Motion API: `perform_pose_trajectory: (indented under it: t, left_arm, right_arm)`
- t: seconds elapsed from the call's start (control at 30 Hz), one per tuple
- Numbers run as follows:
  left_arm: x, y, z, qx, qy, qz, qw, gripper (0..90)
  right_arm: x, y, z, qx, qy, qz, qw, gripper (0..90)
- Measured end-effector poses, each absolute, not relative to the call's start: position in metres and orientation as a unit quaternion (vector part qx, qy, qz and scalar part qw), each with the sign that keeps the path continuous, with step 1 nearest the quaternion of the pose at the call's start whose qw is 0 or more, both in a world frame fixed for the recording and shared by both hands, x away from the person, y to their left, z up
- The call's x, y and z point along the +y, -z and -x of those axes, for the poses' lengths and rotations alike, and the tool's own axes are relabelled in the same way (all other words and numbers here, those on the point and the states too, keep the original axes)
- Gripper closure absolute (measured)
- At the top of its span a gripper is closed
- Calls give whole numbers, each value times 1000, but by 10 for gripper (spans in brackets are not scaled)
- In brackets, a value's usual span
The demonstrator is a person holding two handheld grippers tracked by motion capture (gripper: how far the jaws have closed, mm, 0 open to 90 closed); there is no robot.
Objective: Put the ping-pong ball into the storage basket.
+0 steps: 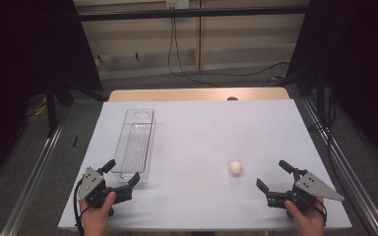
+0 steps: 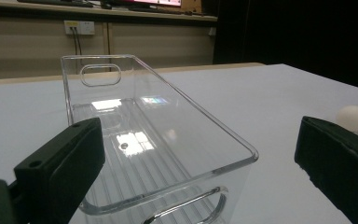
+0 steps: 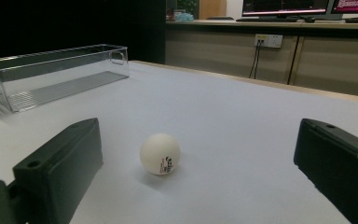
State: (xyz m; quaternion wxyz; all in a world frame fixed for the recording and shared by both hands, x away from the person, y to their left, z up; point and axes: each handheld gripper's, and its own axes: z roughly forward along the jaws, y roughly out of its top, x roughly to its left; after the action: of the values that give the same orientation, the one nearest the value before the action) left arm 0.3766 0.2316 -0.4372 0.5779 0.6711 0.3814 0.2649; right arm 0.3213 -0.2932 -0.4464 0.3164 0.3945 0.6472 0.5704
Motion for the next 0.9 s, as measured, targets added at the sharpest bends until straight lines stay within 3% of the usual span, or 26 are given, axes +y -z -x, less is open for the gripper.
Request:
perform_pose_trajectory:
  t: [0.9]
  left_arm:
    - [206,429,-381,358,-232,-687,588,15]
  right_arm:
    - [-296,446,-322,648,-572,-394,313,10]
